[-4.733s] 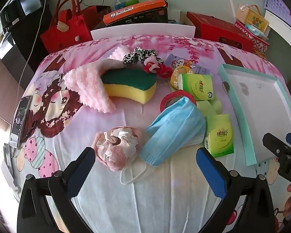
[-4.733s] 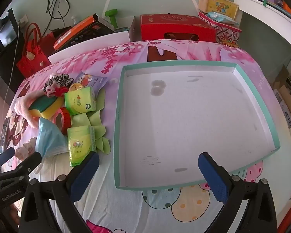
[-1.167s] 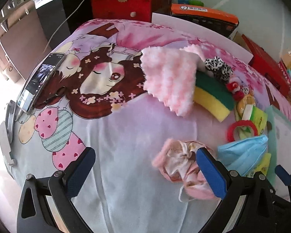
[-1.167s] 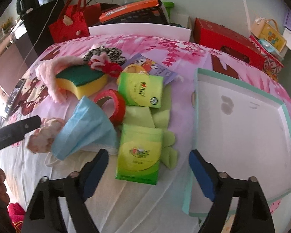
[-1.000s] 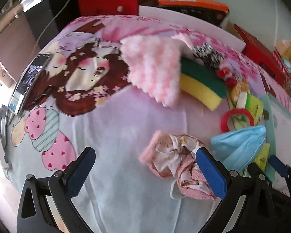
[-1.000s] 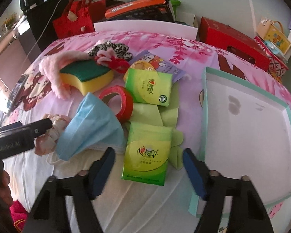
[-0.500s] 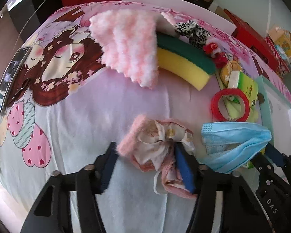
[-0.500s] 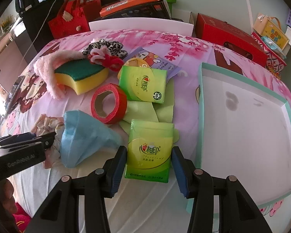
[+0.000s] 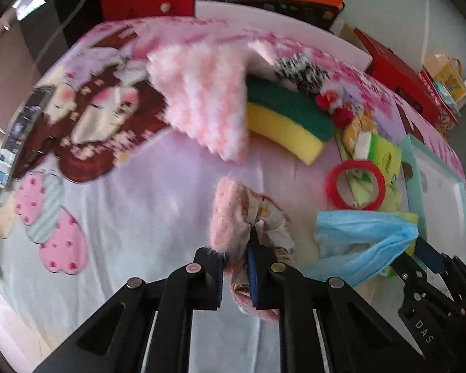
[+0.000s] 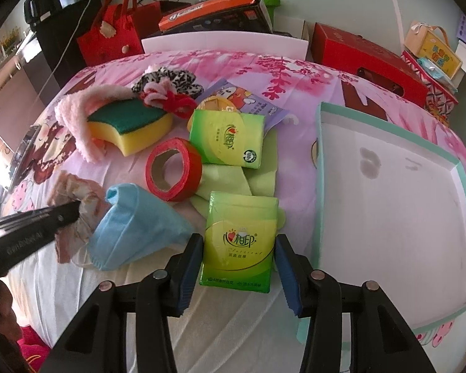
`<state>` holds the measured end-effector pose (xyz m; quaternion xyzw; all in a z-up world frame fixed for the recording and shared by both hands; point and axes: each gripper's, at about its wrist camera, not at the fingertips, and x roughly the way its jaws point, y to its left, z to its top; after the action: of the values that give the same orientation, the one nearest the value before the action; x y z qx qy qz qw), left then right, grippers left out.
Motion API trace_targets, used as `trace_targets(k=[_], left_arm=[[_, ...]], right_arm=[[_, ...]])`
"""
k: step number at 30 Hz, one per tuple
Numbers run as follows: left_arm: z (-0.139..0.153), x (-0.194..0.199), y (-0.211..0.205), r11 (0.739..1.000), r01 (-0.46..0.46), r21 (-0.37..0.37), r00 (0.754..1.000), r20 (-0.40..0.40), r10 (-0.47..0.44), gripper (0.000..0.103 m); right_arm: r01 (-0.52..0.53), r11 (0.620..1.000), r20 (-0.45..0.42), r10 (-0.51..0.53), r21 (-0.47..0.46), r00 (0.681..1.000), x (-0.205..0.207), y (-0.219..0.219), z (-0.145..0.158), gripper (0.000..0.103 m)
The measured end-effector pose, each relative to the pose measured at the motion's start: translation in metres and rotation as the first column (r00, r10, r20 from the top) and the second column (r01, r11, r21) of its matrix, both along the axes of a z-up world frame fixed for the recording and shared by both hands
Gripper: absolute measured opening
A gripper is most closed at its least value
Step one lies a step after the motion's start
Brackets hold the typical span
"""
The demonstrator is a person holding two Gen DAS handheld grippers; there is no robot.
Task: Organize soft objects
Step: 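Carry both items into the teal-rimmed tray and open both grippers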
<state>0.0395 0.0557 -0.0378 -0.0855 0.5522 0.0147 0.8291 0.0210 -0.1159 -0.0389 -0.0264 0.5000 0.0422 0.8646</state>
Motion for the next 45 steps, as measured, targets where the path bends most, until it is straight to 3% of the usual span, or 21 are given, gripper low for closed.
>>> trace_targets(k=[5,10,13,18,21,24,30,36,43,44,45], left_arm=[[0.026,0.002,0.005,0.999,-0.043,0.017,0.996,0.081,0.042,0.013],[0.064,-0.009,-0.004,0.999,-0.034,0.037,0.986,0.164,0.027,0.013],[0.086,-0.010,-0.018,1.000,0.016,0.021,0.980,0.200,-0.020,0.013],[0.115,0.001,-0.076,0.986,0.160,0.041,0.952,0.258,-0.165,0.013],[0.119,0.007,-0.121,0.961,0.272,0.053,0.923,0.268,-0.276,0.013],[0.114,0.009,-0.169,0.916,0.399,0.049,0.882,0.253,-0.398,0.013],[0.096,0.004,-0.236,0.837,0.540,0.090,0.807,0.228,-0.545,0.013],[0.075,-0.008,-0.285,0.760,0.639,0.120,0.728,0.223,-0.648,0.013],[0.058,-0.012,-0.301,0.734,0.667,0.126,0.706,0.208,-0.677,0.015],[0.058,-0.011,-0.302,0.733,0.667,0.131,0.704,0.210,-0.678,0.019],[0.058,-0.011,-0.301,0.734,0.665,0.138,0.705,0.211,-0.677,0.029]], right_arm=[[0.023,0.999,0.033,-0.024,0.034,0.999,-0.005,-0.012,0.009,0.049],[0.058,0.996,0.090,-0.063,0.061,0.994,-0.012,-0.025,0.030,0.049],[0.110,0.993,0.119,-0.113,0.032,0.986,-0.010,-0.038,0.045,0.049],[0.233,0.972,0.150,-0.231,0.003,0.961,-0.005,-0.077,0.061,0.049],[0.357,0.934,0.159,-0.347,-0.034,0.924,-0.005,-0.112,0.062,0.049],[0.457,0.889,0.137,-0.448,-0.036,0.883,-0.011,-0.150,0.054,0.049],[0.585,0.811,0.111,-0.580,-0.010,0.807,-0.026,-0.212,0.048,0.050],[0.658,0.752,0.093,-0.654,-0.018,0.750,-0.039,-0.243,0.040,0.050],[0.669,0.743,0.084,-0.666,-0.014,0.741,-0.041,-0.251,0.036,0.050],[0.669,0.743,0.085,-0.666,-0.012,0.741,-0.042,-0.250,0.037,0.050],[0.670,0.742,0.086,-0.667,-0.009,0.740,-0.042,-0.250,0.037,0.050]])
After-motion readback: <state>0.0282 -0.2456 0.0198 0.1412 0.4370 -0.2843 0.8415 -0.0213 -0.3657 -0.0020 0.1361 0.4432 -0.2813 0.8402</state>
